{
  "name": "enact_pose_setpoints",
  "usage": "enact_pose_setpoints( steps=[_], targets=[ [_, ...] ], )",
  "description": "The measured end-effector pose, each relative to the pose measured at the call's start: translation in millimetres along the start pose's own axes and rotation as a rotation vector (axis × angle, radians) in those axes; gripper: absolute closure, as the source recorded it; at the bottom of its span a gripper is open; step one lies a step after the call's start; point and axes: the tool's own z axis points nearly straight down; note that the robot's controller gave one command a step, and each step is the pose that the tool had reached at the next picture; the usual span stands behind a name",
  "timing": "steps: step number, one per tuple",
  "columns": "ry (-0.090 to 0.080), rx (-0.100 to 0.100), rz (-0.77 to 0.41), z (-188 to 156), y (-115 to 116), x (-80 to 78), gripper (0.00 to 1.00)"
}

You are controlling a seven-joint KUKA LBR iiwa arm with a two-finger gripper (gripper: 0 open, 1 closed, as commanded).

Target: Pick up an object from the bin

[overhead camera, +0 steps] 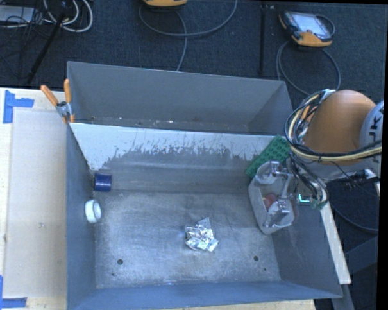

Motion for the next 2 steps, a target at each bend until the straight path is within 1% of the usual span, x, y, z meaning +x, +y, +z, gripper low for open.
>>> enact_pose_setpoints(
  steps=[1, 2],
  targets=[
    [0.003, 0.001, 0.202, 58.1, -22.5, 4.6, 0.00],
    [0.011, 0.000, 0.336, 43.4, -37.4, 33.0, 0.00]
  ],
)
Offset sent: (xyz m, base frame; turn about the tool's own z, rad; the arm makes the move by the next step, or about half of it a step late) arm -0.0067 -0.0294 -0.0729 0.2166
